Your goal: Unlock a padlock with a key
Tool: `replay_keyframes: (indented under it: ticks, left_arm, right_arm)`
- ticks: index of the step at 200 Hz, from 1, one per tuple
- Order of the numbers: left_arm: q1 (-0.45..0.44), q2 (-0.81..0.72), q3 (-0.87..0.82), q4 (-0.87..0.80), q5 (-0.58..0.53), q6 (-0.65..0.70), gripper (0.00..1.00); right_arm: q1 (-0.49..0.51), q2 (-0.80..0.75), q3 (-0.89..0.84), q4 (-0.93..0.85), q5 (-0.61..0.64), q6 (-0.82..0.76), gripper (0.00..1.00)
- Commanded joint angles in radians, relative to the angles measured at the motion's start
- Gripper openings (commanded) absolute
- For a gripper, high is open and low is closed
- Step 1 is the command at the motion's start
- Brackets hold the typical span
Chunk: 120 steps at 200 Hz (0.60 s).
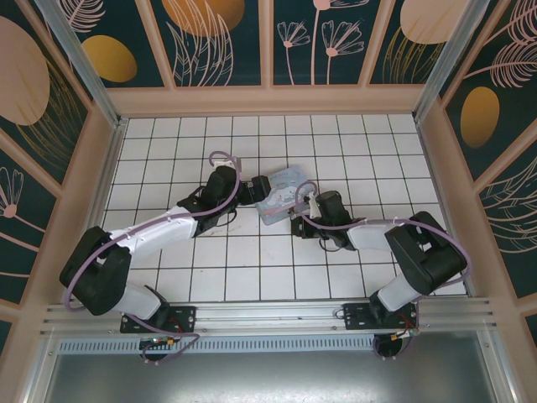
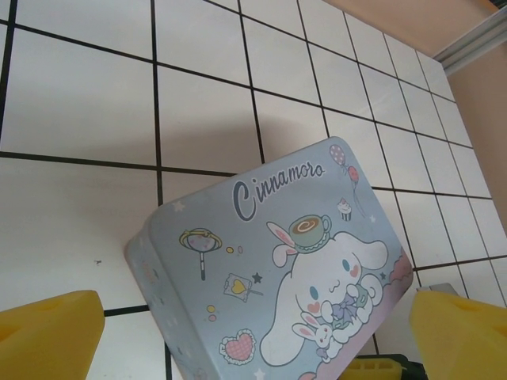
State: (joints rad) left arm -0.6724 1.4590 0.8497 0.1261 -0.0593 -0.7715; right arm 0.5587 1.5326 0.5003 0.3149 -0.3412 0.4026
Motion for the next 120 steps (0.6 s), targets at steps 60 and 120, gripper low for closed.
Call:
replay_keyframes:
  ticks: [60,120]
  left_arm:
    - [0.006,0.000,0.037,-0.057,-0.041,0.012,0.99]
    - [0.005,0.092,0.092,-0.090,-0.030,0.041,0.99]
  right_arm:
    - [-0.073,-0.283,-0.144,0.019,-0.012,0.081,0.45]
    - [-0.103,-0.276,-0.180,0.123,-0.033,0.129,0.37]
